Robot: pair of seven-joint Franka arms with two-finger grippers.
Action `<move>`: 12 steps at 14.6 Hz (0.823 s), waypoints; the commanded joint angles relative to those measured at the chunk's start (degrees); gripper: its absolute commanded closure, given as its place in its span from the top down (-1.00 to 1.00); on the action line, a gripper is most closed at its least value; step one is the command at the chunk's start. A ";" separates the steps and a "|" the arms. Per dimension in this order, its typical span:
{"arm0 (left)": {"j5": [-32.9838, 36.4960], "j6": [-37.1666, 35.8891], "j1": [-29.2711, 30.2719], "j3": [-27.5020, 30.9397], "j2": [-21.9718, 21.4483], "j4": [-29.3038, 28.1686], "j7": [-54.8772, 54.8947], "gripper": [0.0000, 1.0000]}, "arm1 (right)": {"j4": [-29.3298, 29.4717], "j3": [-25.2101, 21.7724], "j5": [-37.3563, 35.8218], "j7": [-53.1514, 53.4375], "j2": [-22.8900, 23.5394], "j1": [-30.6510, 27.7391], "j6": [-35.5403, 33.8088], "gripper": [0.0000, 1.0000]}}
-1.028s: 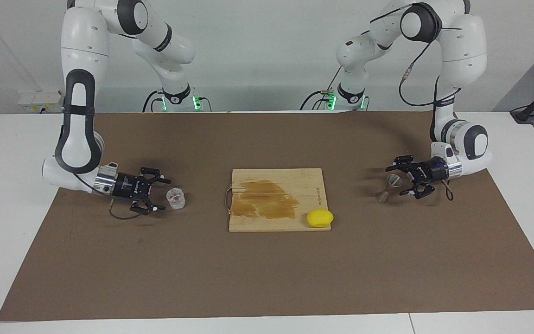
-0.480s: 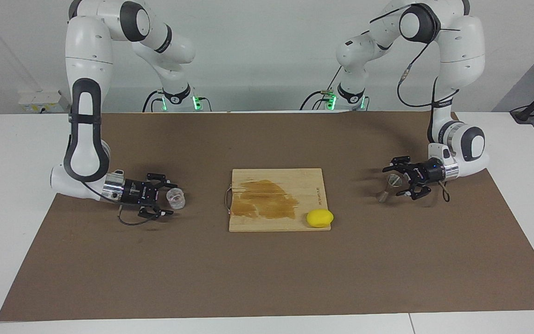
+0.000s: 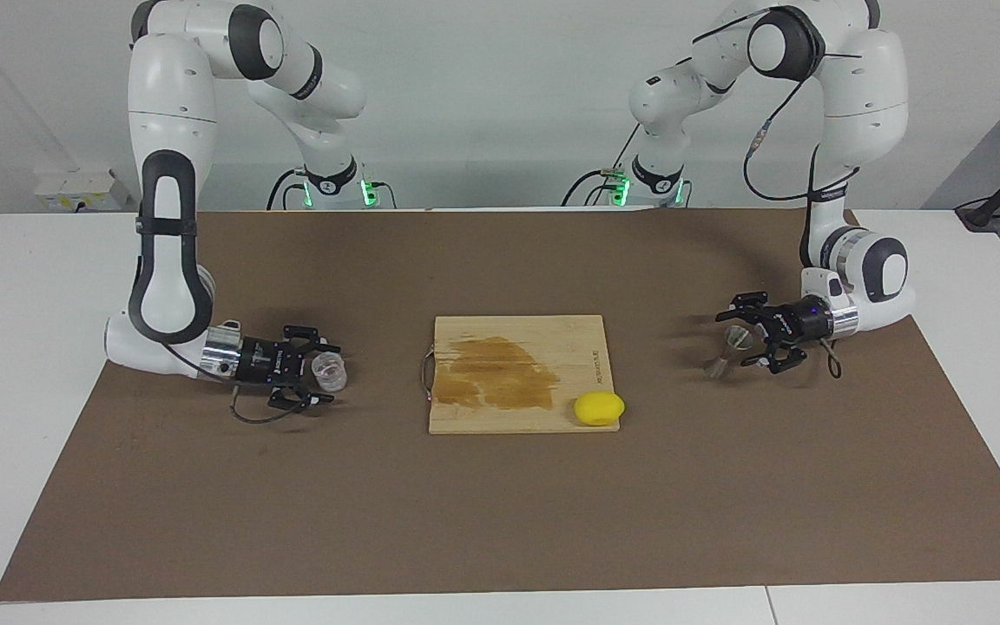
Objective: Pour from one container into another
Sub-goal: 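Close the left gripper on the metal cup while the right gripper grips the glass cup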
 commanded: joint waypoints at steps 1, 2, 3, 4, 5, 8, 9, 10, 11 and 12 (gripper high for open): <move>-1.06 -1.64 -0.44 0.46 -0.48 -0.26 1.34 1.00 | 0.73 0.18 0.80 -1.51 0.86 -0.22 0.63 0.97; -1.06 -1.65 -0.44 0.46 -0.48 -0.17 1.34 1.00 | 0.73 0.27 0.62 -1.51 0.86 -0.30 0.63 0.97; -1.06 -1.65 -0.35 0.55 -0.48 -0.17 1.34 0.96 | 0.82 0.18 0.53 -1.33 0.86 -0.48 0.63 0.97; -0.97 -1.56 -0.35 0.55 -0.48 -0.17 1.34 0.95 | 0.82 0.27 0.44 -1.24 0.77 -0.74 0.54 0.97; -0.97 -1.47 -0.27 0.64 -0.48 -0.17 1.34 0.95 | 0.82 0.27 0.36 -1.07 0.77 -0.92 0.54 0.97; -0.71 -1.30 -0.27 0.64 -0.48 -0.17 1.25 0.79 | 0.82 0.18 0.27 -0.89 0.77 -1.01 0.27 0.95; -0.70 -1.30 -0.27 0.72 -0.48 -0.17 1.33 0.70 | 0.82 0.18 0.27 -0.89 0.77 -1.09 0.10 0.90; -0.62 -1.21 -0.27 0.73 -0.48 -0.17 1.34 0.64 | 0.82 0.18 0.18 -0.80 0.69 -1.18 -0.08 0.83; -0.44 -1.12 -0.18 0.73 -0.39 -0.09 1.34 0.55 | 0.90 0.18 0.09 -0.80 0.69 -1.18 -0.08 0.72; -0.35 -1.03 -0.09 0.73 -0.48 -0.08 1.34 0.54 | 0.99 0.27 0.09 -0.80 0.69 -1.18 -0.25 0.66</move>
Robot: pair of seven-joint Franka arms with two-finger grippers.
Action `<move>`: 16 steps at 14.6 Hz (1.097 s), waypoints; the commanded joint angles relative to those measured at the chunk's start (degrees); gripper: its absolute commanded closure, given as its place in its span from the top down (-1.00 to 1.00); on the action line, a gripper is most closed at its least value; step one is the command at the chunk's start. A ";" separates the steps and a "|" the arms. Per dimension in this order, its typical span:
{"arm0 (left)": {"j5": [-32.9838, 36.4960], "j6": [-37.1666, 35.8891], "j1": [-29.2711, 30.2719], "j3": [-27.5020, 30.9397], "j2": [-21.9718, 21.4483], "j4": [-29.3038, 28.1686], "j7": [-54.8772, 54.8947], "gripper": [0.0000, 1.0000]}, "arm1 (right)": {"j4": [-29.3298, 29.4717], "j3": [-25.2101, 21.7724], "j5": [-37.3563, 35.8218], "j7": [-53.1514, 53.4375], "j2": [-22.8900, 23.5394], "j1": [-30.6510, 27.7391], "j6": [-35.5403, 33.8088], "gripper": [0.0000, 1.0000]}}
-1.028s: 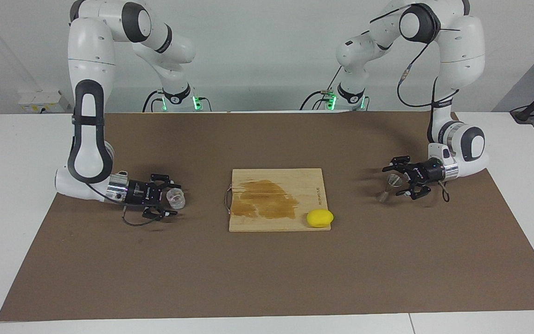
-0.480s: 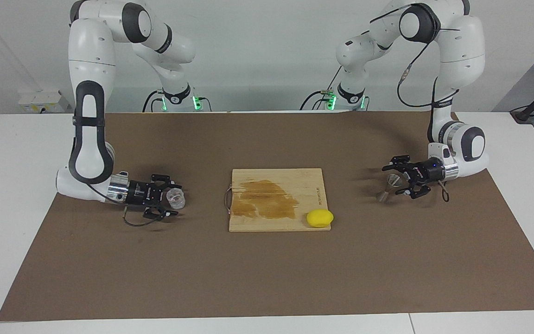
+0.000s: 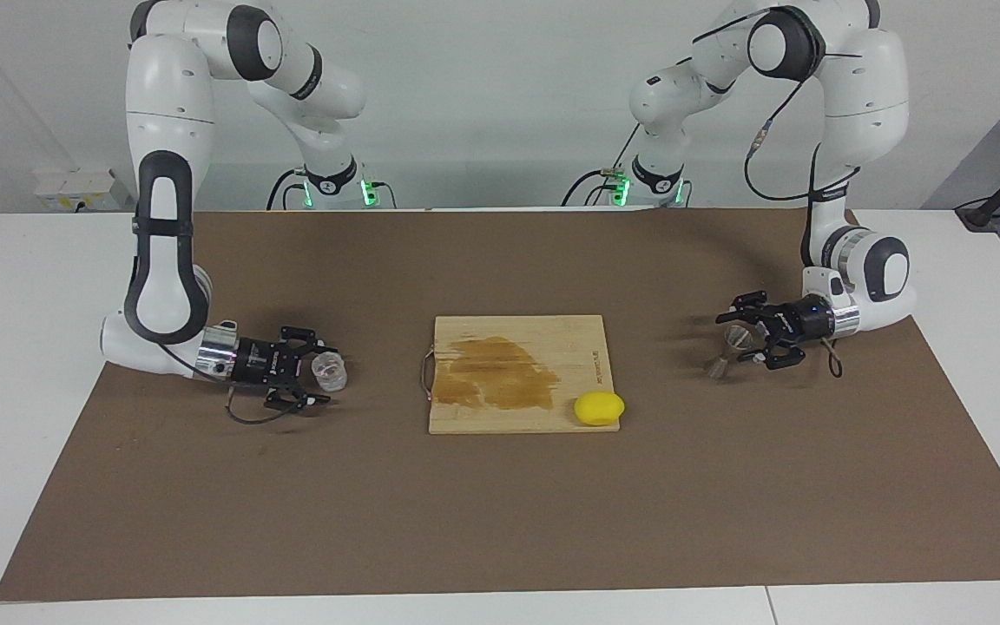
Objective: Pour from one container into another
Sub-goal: 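Close the left gripper on the metal cup while the right gripper grips the glass cup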
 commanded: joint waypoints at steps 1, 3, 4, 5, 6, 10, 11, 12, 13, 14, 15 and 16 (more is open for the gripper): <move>-0.31 -0.23 -0.03 0.47 -0.47 -0.17 1.21 0.53 | 0.97 0.54 0.18 -0.80 0.60 -0.84 -0.43 0.58; -0.22 -0.23 0.32 0.56 -0.47 0.09 1.12 0.41 | 0.98 0.54 0.35 -0.71 0.69 -0.75 -0.34 0.57; -0.13 -0.23 0.41 0.56 -0.47 0.18 1.12 0.22 | 0.98 0.54 0.44 -0.71 0.69 -0.75 -0.34 0.57; -0.05 -0.14 0.50 0.56 -0.47 0.18 1.12 -0.01 | 0.98 0.54 0.53 -0.71 0.69 -0.66 -0.34 0.57; -0.05 -0.05 0.50 0.56 -0.47 0.27 1.03 -0.09 | 0.98 0.54 0.70 -0.71 0.69 -0.58 -0.34 0.57; -0.13 0.30 0.06 0.56 -0.47 0.53 0.68 -0.42 | 0.98 0.54 1.06 -0.80 0.69 -0.22 -0.25 0.43; -0.13 0.39 -0.11 0.56 -0.55 0.62 0.42 -0.50 | 0.98 0.54 1.06 -0.80 0.69 -0.22 -0.25 0.30; -0.31 0.39 -0.46 0.47 -0.64 0.62 0.16 -0.50 | 0.98 0.54 1.06 -0.80 0.69 -0.22 -0.34 0.05; -0.31 0.65 -0.64 0.38 -0.64 0.62 -0.63 -0.50 | 0.98 0.54 1.14 -0.80 0.69 -0.31 -0.43 -0.26; -0.31 1.09 -0.81 0.12 -0.64 0.71 -1.07 -0.50 | 0.98 0.54 1.23 -0.80 0.69 -0.48 -0.43 -0.53; -0.57 1.09 -1.43 0.12 -0.82 0.80 -1.16 -0.50 | 0.98 0.54 1.23 -0.80 0.69 -0.49 -0.34 -0.60; -0.66 1.09 -1.61 0.03 -0.90 1.15 -1.16 -0.50 | 0.98 0.54 1.23 -0.80 0.60 -0.49 -0.34 -0.61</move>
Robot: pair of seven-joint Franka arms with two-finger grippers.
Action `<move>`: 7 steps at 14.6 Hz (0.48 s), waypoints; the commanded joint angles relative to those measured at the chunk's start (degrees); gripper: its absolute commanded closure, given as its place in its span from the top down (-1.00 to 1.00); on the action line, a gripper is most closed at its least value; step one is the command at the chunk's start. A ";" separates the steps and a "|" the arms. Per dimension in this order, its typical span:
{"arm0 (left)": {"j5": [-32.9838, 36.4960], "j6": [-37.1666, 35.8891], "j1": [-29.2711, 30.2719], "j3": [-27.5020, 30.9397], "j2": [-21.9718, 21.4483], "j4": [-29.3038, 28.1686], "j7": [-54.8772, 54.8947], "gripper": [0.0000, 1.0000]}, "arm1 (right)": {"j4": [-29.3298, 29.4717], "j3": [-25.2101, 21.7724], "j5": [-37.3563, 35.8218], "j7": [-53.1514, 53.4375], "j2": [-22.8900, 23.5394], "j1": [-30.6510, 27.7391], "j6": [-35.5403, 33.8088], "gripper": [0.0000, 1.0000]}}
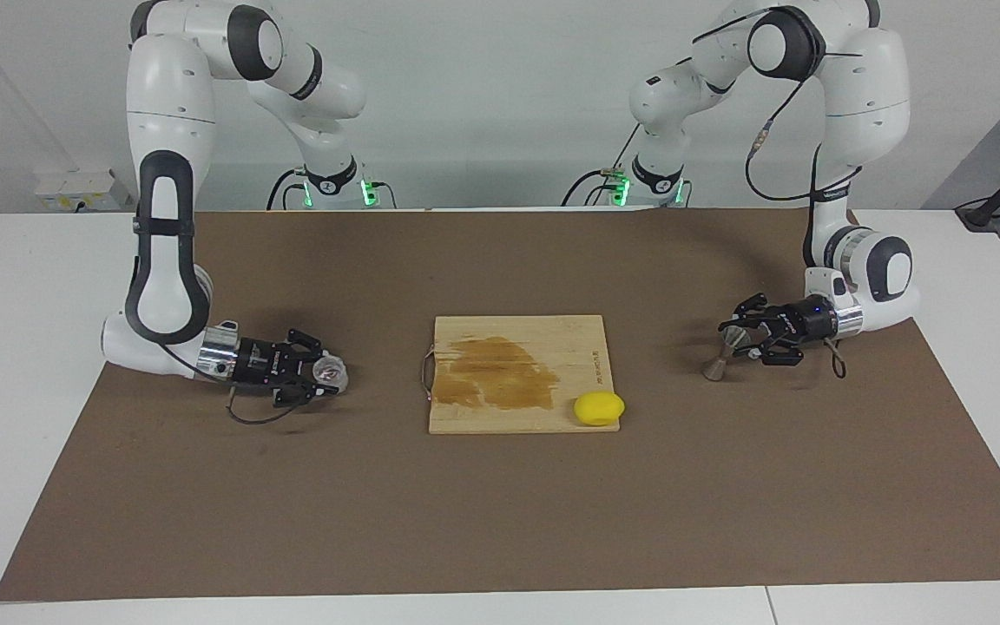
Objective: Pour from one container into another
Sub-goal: 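Close the left gripper on the metal cup while the right gripper grips the glass cup, then carry the metal cup onto the board with the left gripper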
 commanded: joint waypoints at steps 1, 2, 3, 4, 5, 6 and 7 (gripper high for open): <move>-0.75 0.55 -1.68 0.20 -0.81 0.77 -1.16 -0.50 | 1.49 0.38 1.38 -0.80 0.59 -0.63 -0.28 -0.62; -0.75 0.37 -2.12 0.03 -0.90 0.94 -1.16 -0.50 | 2.10 0.38 1.38 -0.62 0.50 -0.63 -0.28 -0.64; -0.92 0.11 -2.29 -0.67 -0.98 0.95 -1.42 -0.50 | 2.46 0.38 1.47 -0.62 0.33 -0.89 -0.19 -0.65; -1.01 -0.07 -2.56 -1.55 -1.16 0.95 -3.33 -0.50 | 2.63 0.38 1.64 -0.53 0.24 -1.06 0.16 -0.75; -1.01 0.02 -2.82 -2.43 -1.42 0.95 -5.01 -0.50 | 2.72 0.38 2.51 -0.62 0.15 -1.07 0.16 -0.77; -1.10 0.19 -3.26 -3.04 -1.60 0.95 -5.28 -0.50 | 2.64 0.38 3.04 -0.62 -0.20 -1.24 0.08 -0.78; -1.71 0.28 -4.39 -3.14 -1.95 0.77 -5.29 -0.50 | 2.64 0.38 3.14 -0.62 -0.55 -1.68 -0.10 -0.81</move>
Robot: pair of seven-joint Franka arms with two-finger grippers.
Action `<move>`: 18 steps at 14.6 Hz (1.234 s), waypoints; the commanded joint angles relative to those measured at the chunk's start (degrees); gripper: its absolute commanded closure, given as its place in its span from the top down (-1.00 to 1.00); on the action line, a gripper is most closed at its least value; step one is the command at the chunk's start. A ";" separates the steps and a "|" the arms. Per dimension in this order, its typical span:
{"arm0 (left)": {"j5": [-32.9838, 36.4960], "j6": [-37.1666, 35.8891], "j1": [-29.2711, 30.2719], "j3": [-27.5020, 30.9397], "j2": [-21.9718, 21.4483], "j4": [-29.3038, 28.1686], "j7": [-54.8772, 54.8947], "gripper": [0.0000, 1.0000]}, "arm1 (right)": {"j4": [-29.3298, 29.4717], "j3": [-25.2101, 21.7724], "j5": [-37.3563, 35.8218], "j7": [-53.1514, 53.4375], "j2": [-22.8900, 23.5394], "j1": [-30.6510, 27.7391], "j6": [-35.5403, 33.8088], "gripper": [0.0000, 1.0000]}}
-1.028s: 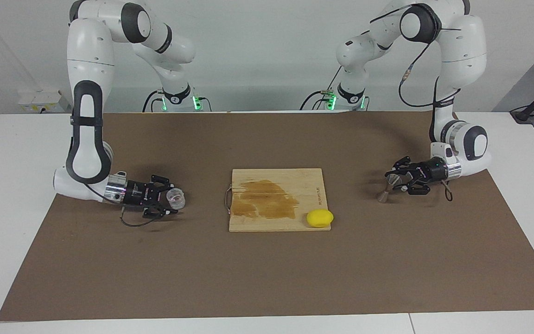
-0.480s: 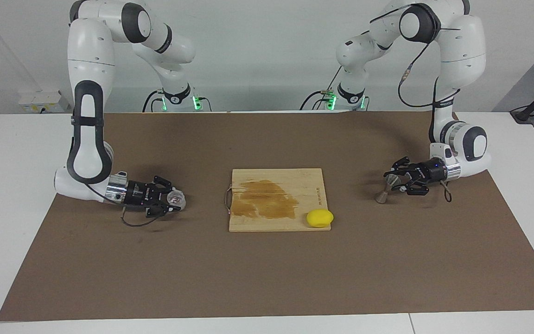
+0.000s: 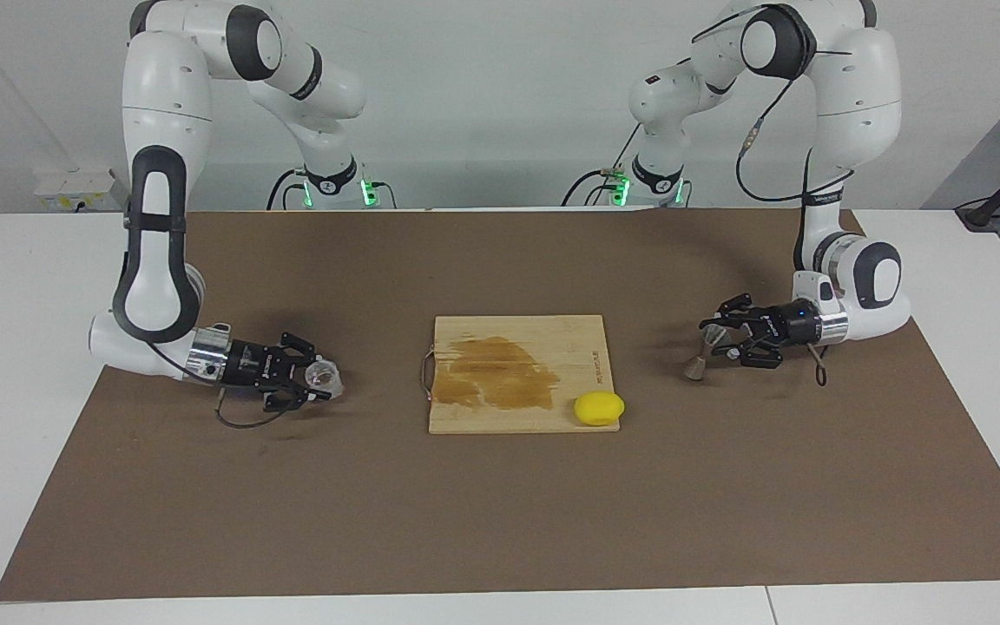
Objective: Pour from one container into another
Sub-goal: 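Carry the metal cup onto the board with the left gripper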
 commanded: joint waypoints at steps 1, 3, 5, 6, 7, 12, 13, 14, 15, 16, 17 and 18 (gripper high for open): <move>-2.23 0.16 -2.91 0.12 -1.83 -0.51 -1.71 -0.50 | 0.04 0.43 2.01 -0.62 -0.97 -1.17 -0.34 -0.84; -2.58 0.07 -4.40 -0.23 -2.45 -0.86 -1.71 -0.52 | -0.84 0.43 2.89 -0.62 -2.11 -1.26 -0.52 -0.85; -3.98 -0.11 -6.33 -0.32 -3.59 -2.26 -2.40 -0.52 | -1.98 0.43 2.98 -0.71 -3.86 -2.04 -0.61 -1.00; -4.95 0.06 -7.48 -0.32 -4.12 -2.79 -2.58 -0.52 | -2.59 0.43 3.33 -0.62 -5.01 -2.13 -0.61 -1.00; -5.83 0.41 -8.71 -0.32 -4.56 -2.97 -2.67 -0.52 | -3.29 0.43 4.64 -0.71 -6.15 -2.05 -0.61 -1.00; -12.32 6.73 -16.08 -0.32 -8.33 -6.30 -2.67 -0.52 | -4.35 0.43 7.54 -1.32 -8.97 -1.87 -1.92 -1.00; -13.64 8.40 -17.76 -0.32 -8.86 -6.74 -2.76 -0.51 | -4.36 0.43 8.42 -1.33 -9.23 -1.78 -2.27 -1.00; -14.88 10.85 -19.43 -0.32 -9.13 -7.01 -2.67 -0.51 | -4.36 0.43 8.78 -1.24 -9.58 -1.52 -2.28 -1.00; -16.45 13.05 -21.27 -0.32 -9.30 -7.01 -2.67 -0.51 | -4.36 0.43 9.39 -0.89 -9.76 -1.26 -2.28 -1.00; -18.56 14.73 -23.20 -0.32 -9.31 -7.10 -2.67 -0.51 | -4.36 0.43 10.09 -0.80 -9.85 -0.82 -2.10 -1.00; -20.58 16.92 -25.05 -0.32 -9.31 -7.36 -2.59 -0.50 | -4.36 0.43 10.53 -0.88 -9.85 -0.12 -2.10 -1.00; -22.60 19.29 -26.72 -0.32 -9.31 -7.62 -2.06 -0.49 | -4.36 0.43 11.23 -1.15 -9.85 0.15 -2.10 -1.00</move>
